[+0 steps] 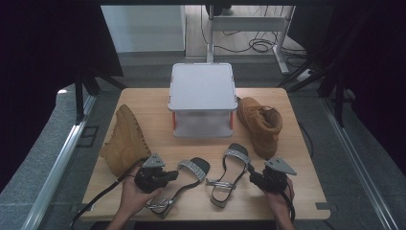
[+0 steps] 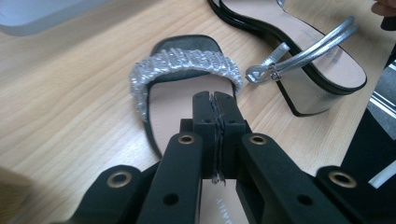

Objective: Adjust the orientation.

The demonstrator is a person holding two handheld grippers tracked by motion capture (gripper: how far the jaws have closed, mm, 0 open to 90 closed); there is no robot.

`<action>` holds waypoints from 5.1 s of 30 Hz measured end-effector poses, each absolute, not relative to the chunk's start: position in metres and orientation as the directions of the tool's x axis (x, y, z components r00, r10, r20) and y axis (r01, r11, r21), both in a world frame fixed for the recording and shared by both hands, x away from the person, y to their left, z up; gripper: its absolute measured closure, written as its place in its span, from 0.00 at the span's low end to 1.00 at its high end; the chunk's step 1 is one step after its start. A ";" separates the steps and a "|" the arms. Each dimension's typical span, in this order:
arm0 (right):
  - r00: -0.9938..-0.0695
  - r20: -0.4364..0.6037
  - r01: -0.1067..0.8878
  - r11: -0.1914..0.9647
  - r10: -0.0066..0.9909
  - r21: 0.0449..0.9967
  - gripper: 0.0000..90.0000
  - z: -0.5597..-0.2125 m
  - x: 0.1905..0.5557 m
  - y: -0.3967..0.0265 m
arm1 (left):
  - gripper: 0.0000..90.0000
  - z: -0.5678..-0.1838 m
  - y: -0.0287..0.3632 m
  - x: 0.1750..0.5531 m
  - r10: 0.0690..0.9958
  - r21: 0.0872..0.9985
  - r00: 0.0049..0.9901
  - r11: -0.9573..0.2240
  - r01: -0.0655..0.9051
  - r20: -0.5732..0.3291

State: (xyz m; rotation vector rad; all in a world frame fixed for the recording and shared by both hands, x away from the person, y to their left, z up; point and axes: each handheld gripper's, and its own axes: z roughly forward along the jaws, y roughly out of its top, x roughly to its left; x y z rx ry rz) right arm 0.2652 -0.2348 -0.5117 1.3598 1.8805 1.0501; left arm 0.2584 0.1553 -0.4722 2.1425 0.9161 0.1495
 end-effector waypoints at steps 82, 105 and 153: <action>-0.295 -0.027 0.489 0.175 0.955 0.854 0.33 -0.512 0.265 -0.240 | 0.46 -0.506 0.157 0.281 0.804 0.415 0.591 -0.515 0.750 -0.070; -0.298 -0.020 0.482 0.168 0.955 0.860 0.33 -0.510 0.264 -0.239 | 0.30 -0.477 0.160 0.269 0.785 0.573 0.612 -0.457 0.680 -0.100; -0.676 0.022 0.364 0.308 0.737 0.879 0.99 -0.473 0.222 -0.162 | 0.30 -0.471 0.172 0.271 0.792 0.613 0.605 -0.440 0.656 -0.080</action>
